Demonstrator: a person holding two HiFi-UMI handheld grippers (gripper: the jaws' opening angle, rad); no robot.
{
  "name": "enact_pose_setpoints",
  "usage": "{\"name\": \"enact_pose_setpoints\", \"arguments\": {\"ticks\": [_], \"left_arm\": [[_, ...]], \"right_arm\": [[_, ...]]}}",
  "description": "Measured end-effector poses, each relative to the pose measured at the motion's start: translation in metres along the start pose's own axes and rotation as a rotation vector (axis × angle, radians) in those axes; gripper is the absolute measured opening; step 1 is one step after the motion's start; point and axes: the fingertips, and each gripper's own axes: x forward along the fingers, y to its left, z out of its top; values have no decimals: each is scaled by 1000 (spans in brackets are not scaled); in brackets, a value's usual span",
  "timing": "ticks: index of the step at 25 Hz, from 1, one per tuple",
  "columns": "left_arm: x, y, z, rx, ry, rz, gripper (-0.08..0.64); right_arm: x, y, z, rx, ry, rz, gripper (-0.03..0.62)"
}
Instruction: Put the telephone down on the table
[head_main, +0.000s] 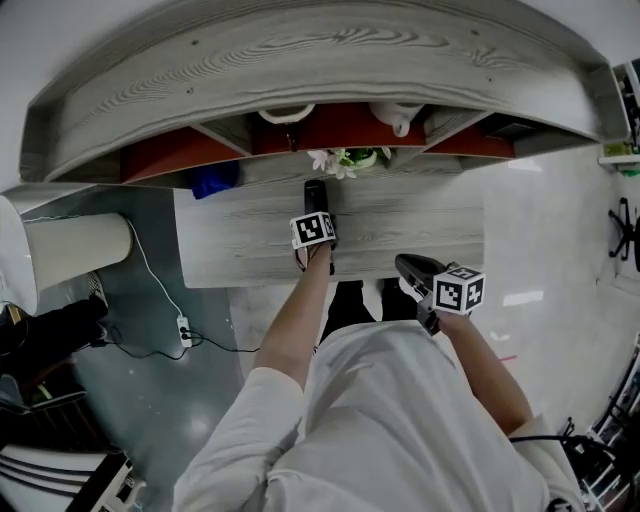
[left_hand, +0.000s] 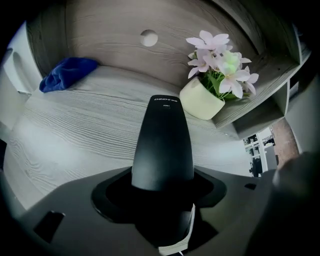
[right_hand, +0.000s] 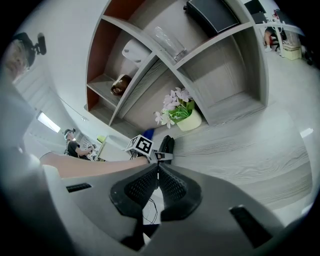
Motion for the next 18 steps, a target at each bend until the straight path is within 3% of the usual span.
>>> {"name": "enact_pose_setpoints", "arguments": {"ticks": [15,18], "left_arm": [[0,-3,-3,62,-32,50,305],[-9,6,6,112,-75,111,307]], "right_arm": [[5,1,6,3,-1,0,19],[4,-1,5,2,-2,4,18]]}}
